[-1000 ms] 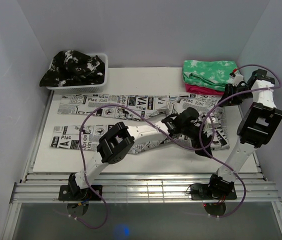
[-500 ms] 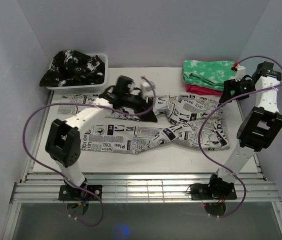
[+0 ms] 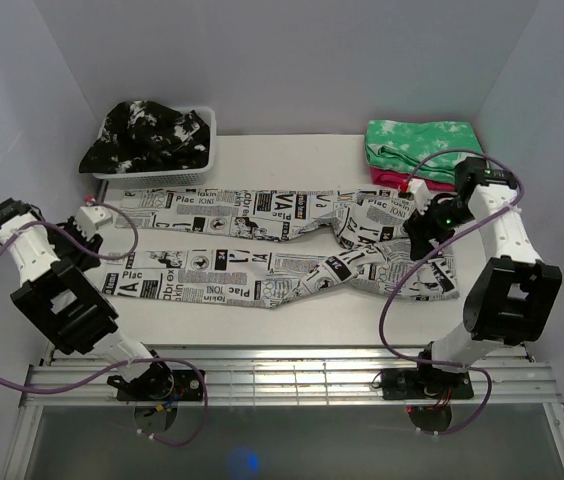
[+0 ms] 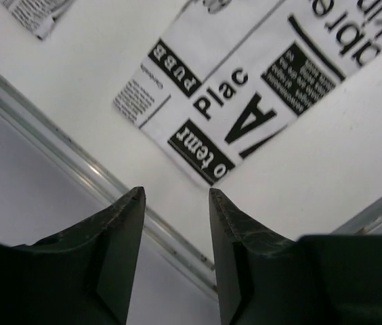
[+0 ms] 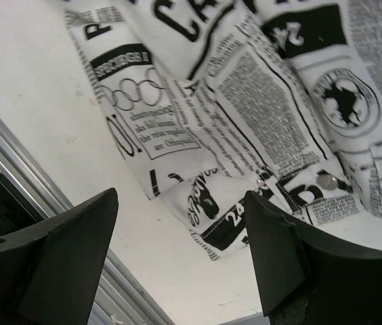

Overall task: Fold and stack the trousers
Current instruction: Flatten the trousers out

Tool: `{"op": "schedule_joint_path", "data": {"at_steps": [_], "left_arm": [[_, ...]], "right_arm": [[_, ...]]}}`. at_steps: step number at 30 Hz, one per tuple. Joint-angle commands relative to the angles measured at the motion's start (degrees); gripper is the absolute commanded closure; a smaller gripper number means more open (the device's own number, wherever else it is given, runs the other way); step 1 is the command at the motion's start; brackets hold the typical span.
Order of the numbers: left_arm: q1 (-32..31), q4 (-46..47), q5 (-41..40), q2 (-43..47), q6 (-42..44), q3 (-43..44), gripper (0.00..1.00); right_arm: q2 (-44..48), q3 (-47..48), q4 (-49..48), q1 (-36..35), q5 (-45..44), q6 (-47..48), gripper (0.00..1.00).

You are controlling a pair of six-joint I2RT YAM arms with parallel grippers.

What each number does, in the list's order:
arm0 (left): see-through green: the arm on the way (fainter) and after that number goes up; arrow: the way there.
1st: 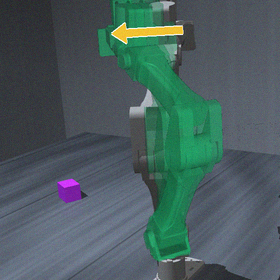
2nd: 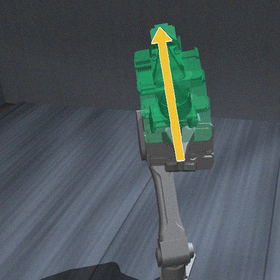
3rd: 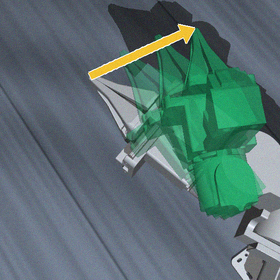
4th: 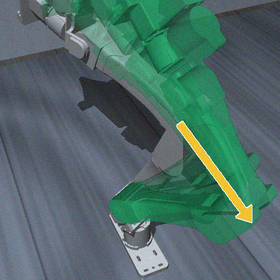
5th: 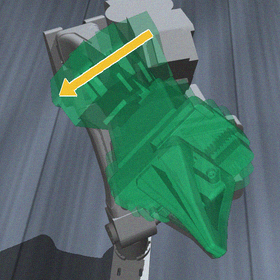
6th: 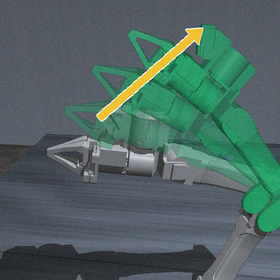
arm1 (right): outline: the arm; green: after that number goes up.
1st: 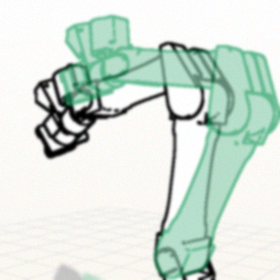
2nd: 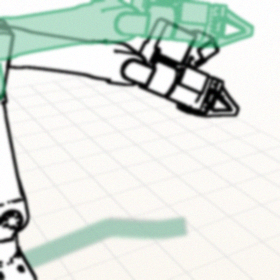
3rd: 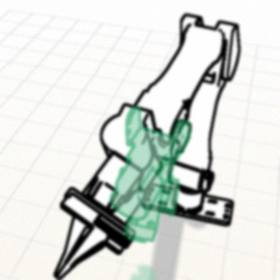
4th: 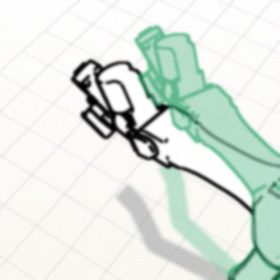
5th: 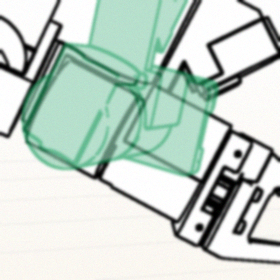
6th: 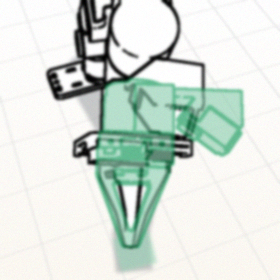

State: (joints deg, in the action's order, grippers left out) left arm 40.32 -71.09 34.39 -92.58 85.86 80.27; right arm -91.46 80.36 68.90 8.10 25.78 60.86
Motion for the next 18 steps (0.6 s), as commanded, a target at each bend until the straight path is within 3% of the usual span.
{"op": "schedule_joint_path", "data": {"at_steps": [1,4,11,13,18], "left_arm": [[3.6,-9.2,-3.3,2.0,27.0,-1.4,0.46],[5.3,-8.2,-4.9,1.9,35.1,-5.6,0.40],[5.7,1.0,-7.4,4.6,46.9,-18.6,0.41],[5.7,3.8,-7.8,5.5,48.1,-22.2,0.42],[5.9,3.5,-7.3,3.6,46.9,-21.7,0.39]], "right_arm": [[7.1,-4.1,-2.5,-7.1,-0.5,5.8,0.19],[10.8,-9.1,-8.3,-16.3,-0.2,7.2,0.18],[12.4,-15.5,-18.3,-38.7,-3.8,6.6,0.20],[11.6,-17.2,-20.6,-44.4,-5.1,6.9,0.21],[5.6,-15.7,-24.7,-52.5,-7.2,8.2,0.21]]}}
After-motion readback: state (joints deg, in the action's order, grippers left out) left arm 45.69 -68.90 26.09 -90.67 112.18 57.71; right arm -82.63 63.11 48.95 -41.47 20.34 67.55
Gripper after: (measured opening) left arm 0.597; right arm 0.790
